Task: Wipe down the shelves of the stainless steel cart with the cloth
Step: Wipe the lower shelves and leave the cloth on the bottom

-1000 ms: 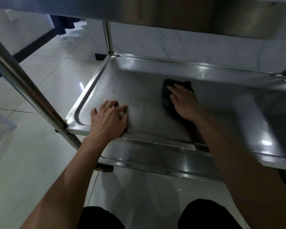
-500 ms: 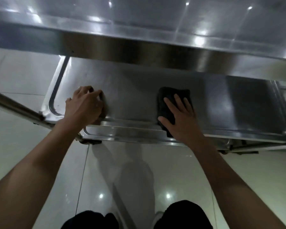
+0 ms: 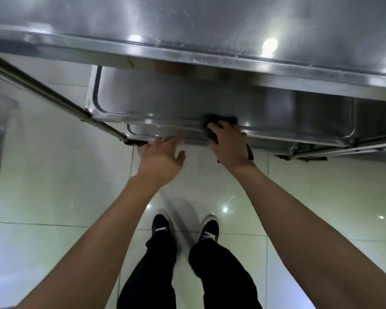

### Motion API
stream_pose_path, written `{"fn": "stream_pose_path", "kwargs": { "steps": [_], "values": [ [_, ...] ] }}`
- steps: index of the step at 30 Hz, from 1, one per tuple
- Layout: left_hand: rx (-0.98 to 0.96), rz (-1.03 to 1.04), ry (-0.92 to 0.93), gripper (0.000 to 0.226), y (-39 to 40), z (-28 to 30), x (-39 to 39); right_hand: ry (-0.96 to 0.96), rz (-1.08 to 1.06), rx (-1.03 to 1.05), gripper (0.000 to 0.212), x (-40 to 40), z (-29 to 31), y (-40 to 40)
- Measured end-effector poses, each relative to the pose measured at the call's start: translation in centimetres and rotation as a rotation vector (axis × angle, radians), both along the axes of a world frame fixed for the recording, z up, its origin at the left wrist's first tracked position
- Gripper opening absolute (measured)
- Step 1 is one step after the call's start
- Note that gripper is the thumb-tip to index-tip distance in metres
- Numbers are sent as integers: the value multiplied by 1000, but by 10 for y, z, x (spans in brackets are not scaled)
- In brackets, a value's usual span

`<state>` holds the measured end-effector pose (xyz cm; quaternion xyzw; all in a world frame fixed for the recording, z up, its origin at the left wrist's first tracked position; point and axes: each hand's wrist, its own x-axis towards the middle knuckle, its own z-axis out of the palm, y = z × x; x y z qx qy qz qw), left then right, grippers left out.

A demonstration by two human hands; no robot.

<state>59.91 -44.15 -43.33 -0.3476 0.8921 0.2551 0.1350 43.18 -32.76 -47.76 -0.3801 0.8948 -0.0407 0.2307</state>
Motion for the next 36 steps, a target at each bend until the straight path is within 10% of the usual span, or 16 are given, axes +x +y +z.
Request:
{"fn": "stream_pose_path", "kwargs": {
  "steps": [5,24,36],
  "values": [
    [70,-27,-25,44,26,54,24,-222,-30,109,52,29,44,32],
    [-127,82,18,38,60,329,120,-110,130,-421,49,100,313,82],
    [-180,435,96,44,16,366,232,-156,475,-477,53,196,368,-29]
  ]
}}
